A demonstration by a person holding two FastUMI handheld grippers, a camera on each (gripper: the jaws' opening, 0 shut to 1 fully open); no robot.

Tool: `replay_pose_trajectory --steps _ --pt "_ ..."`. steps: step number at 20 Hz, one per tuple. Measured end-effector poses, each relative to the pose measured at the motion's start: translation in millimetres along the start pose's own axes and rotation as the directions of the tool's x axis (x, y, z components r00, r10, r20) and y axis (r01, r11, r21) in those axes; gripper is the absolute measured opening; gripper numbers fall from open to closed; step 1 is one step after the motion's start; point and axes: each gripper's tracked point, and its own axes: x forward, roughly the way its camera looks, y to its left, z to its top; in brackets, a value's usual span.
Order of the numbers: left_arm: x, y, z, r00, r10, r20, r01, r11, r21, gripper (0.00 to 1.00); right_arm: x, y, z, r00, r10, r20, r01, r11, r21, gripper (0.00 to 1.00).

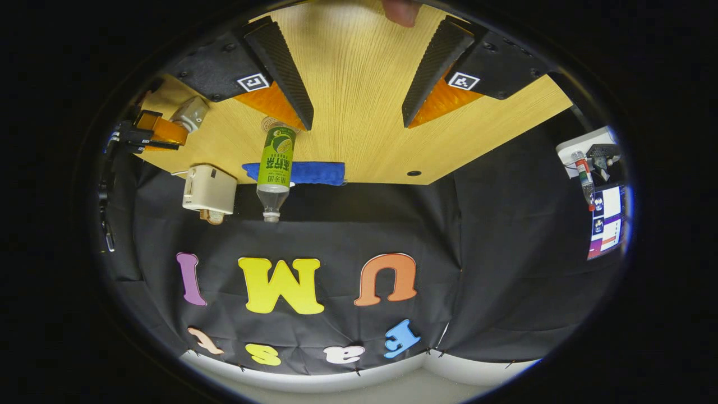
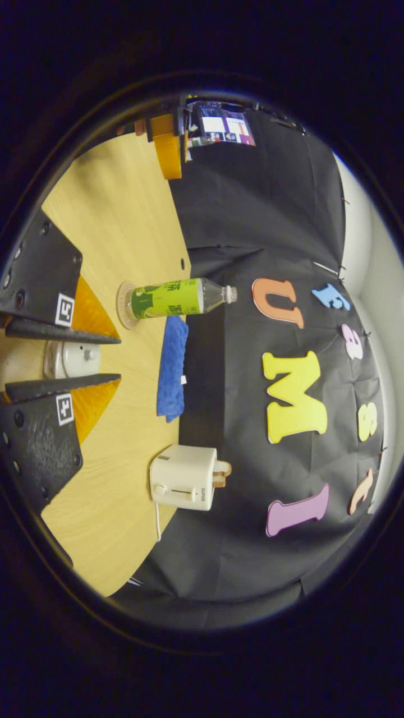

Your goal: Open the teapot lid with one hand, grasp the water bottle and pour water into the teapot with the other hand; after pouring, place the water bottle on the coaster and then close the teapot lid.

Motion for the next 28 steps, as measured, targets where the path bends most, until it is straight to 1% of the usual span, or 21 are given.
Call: replay_pose_trajectory --steps 2,3,4,5,6,8,11,14,15,16,17,18,19,20,21,22,23,26,27,28 --pt "-3 -6 6 1.000 -0.008 0.019 0.008 1.000 0.000 0.99 -5 -4 8 0.999 -0.001 0.034 0.000 1.000 0.023 0.48" --pt "-4 -10 10 0.999 -0.009 0.037 0.009 1.000 -0.001 0.99 -8 -7 12 0.999 -0.009 0.051 0.008 0.999 0.031 0.53" --pt "-5 -14 12 0.999 -0.012 0.047 0.013 1.000 -0.007 0.99 -12 -12 14 0.998 -0.023 0.061 0.021 0.999 0.034 0.64" --pt "-6 -20 14 0.998 -0.022 0.051 0.022 1.000 -0.013 0.99 -17 -17 17 0.997 -0.037 0.069 0.034 0.999 0.040 0.70" --pt "-7 -29 15 0.998 -0.034 0.056 0.036 0.999 -0.020 0.99 -22 -21 22 0.995 -0.049 0.083 0.045 0.998 0.051 0.82" --pt "-9 -46 17 0.996 -0.056 0.065 0.057 0.998 -0.017 0.99 -34 -29 36 0.990 -0.075 0.115 0.068 0.995 0.066 0.96" --pt "-16 -65 20 0.996 -0.053 0.066 0.055 0.998 -0.020 0.99 -63 -45 61 0.974 -0.128 0.185 0.118 0.991 0.061 0.96" --pt "-30 -100 34 0.988 -0.111 0.109 0.117 0.992 -0.045 0.99 -94 -57 81 0.953 -0.179 0.246 0.169 0.984 0.062 0.96" --pt "-33 -106 37 0.985 -0.116 0.130 0.122 0.992 -0.040 0.99 -106 -58 84 0.947 -0.185 0.264 0.174 0.983 0.064 0.96" --pt "-38 -112 40 0.982 -0.120 0.144 0.126 0.992 -0.030 0.99 -116 -59 85 0.942 -0.193 0.275 0.182 0.981 0.063 0.93" --pt "-45 -119 43 0.979 -0.126 0.160 0.130 0.991 -0.018 0.99 -126 -61 85 0.938 -0.197 0.285 0.188 0.980 0.057 0.96" --pt "-53 -122 44 0.978 -0.123 0.169 0.126 0.992 -0.006 0.99 -136 -63 84 0.934 -0.204 0.293 0.198 0.979 0.051 0.96" --pt "-61 -122 46 0.977 -0.113 0.181 0.114 0.993 0.004 0.99 -145 -65 83 0.929 -0.215 0.301 0.210 0.977 0.047 0.92" --pt "-68 -122 47 0.976 -0.104 0.190 0.103 0.995 0.011 0.99 -152 -66 81 0.927 -0.223 0.302 0.220 0.975 0.041 0.96" --pt "-75 -125 48 0.975 -0.102 0.197 0.101 0.995 0.011 0.99 -157 -65 79 0.926 -0.226 0.302 0.224 0.974 0.043 0.92" --pt "-83 -126 49 0.974 -0.104 0.204 0.104 0.995 0.010 0.99 -162 -64 78 0.926 -0.229 0.300 0.225 0.973 0.048 0.96" --pt "-88 -130 53 0.972 -0.107 0.210 0.107 0.994 0.010 0.99 -166 -63 76 0.927 -0.232 0.296 0.226 0.973 0.054 0.96" --pt "-101 -128 60 0.967 -0.085 0.241 0.085 0.996 0.010 0.99 -177 -63 76 0.924 -0.245 0.293 0.239 0.969 0.059 0.95" --pt "-104 -128 62 0.965 -0.082 0.248 0.081 0.997 0.015 0.99 -180 -61 77 0.923 -0.247 0.295 0.240 0.969 0.061 0.92" --pt "-106 -129 63 0.965 -0.080 0.251 0.078 0.997 0.017 0.99 -183 -59 79 0.921 -0.247 0.300 0.240 0.969 0.061 0.96"
